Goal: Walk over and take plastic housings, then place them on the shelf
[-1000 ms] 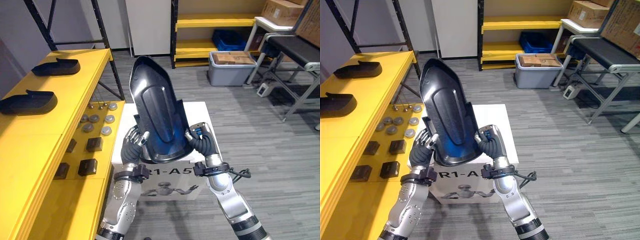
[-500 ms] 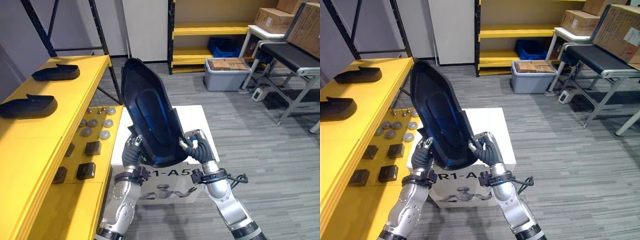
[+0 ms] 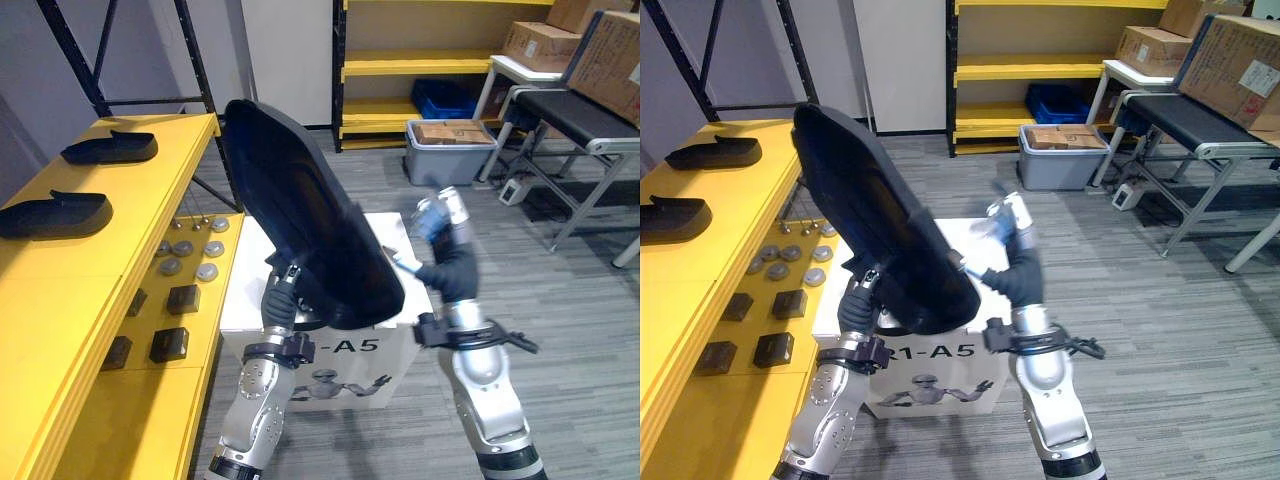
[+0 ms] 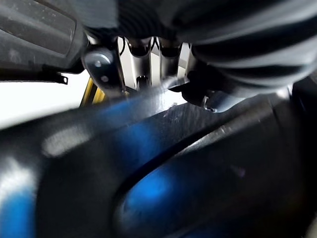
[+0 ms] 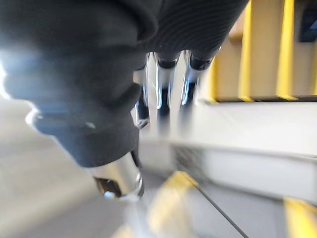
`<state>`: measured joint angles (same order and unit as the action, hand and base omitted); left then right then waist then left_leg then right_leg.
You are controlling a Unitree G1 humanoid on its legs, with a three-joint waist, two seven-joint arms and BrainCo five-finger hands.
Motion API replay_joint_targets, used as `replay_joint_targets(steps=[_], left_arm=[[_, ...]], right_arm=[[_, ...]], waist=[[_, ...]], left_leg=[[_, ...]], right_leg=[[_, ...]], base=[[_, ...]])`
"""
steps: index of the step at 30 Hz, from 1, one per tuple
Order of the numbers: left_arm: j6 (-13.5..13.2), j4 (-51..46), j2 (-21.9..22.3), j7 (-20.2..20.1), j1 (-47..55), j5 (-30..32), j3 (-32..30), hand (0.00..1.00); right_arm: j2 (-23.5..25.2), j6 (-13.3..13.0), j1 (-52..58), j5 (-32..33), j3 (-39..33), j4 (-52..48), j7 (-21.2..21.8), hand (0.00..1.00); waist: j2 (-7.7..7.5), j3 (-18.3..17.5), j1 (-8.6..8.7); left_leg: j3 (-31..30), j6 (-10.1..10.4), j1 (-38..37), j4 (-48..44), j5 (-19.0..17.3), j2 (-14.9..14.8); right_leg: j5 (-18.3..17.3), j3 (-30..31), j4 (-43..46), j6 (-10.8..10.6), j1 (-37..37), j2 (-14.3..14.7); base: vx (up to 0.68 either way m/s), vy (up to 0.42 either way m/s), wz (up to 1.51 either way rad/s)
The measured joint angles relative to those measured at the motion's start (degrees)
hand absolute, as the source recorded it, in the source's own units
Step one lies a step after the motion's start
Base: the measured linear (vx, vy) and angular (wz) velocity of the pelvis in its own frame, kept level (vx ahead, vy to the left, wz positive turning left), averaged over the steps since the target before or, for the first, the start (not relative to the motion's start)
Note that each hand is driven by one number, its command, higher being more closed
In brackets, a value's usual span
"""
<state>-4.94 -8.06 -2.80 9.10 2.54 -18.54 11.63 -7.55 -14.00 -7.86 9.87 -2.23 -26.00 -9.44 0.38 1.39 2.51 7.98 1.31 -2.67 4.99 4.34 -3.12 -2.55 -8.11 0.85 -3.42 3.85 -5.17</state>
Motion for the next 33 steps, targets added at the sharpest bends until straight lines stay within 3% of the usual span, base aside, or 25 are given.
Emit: replay_joint_targets(steps=[3,8,15,22,28,31,33], left_arm=[[0.0,0.0,0.2,0.7,2.8,3.4,-4.7,1.00],[0.0,-2.4,0.7,0.8,5.8,8.6,-10.2,1.00],[-0.1,-5.3,2.7,0.2,12.4,9.9,-13.8,1.00],[-0.3,-7.8,4.5,-0.7,17.2,9.8,-14.6,1.00],[-0.3,-8.8,5.4,-2.0,18.6,9.7,-14.6,1.00],[-0.3,-8.8,5.7,-2.3,18.5,9.7,-14.3,1.00],[-0.3,-9.5,6.0,-2.3,18.2,9.7,-13.8,1.00]], right_arm=[[-1.0,-2.2,0.3,1.6,-11.1,-1.0,-1.7,0.00],[-1.5,-2.6,7.9,1.8,-22.7,6.8,-3.0,0.00],[0.9,3.0,18.7,0.8,-28.6,28.7,-3.3,0.00],[4.8,6.1,23.5,0.0,-24.4,45.6,0.3,0.00],[8.7,9.5,24.5,-0.1,-17.4,62.6,6.4,0.00],[9.7,9.9,24.3,-1.0,-14.9,65.2,7.7,0.00],[9.8,10.2,24.0,-1.2,-12.0,65.9,7.8,0.00]], waist=[[-0.02,0.0,0.04],[-0.08,0.1,0.15],[0.06,0.3,0.25],[0.04,0.6,-0.68],[-0.11,1.0,-2.21],[-0.47,1.8,-3.21],[-1.42,3.0,-3.70]], left_leg=[[0.0,0.0,0.0,0.0,0.0,0.0],[-0.1,0.1,0.5,0.0,-0.1,0.0],[0.0,0.2,1.0,0.0,-0.2,-0.1],[0.1,0.5,-0.6,0.0,-1.0,-0.5],[-0.2,0.9,-0.9,0.2,-1.3,-0.7],[-2.2,0.6,-0.5,-0.4,-1.1,-0.1],[-7.4,0.4,2.4,-3.3,-1.4,1.6]], right_leg=[[0.0,0.0,-0.1,0.0,0.0,0.0],[0.0,-0.1,-0.2,0.0,-0.2,0.0],[0.0,-0.2,-0.3,0.0,-0.6,0.0],[-0.2,-0.2,-0.2,-0.3,0.9,-0.1],[-1.1,-0.7,0.7,-0.6,1.7,-0.2],[-2.8,-3.3,3.2,-0.8,1.6,-1.1],[-5.5,-8.7,6.9,-1.2,1.5,-3.0]], base=[[0.00,0.000,0.00],[0.00,0.000,0.00],[0.00,0.000,0.00],[0.00,0.000,0.00],[-0.03,-0.003,0.05],[0.02,-0.015,0.40],[0.02,-0.041,1.19]])
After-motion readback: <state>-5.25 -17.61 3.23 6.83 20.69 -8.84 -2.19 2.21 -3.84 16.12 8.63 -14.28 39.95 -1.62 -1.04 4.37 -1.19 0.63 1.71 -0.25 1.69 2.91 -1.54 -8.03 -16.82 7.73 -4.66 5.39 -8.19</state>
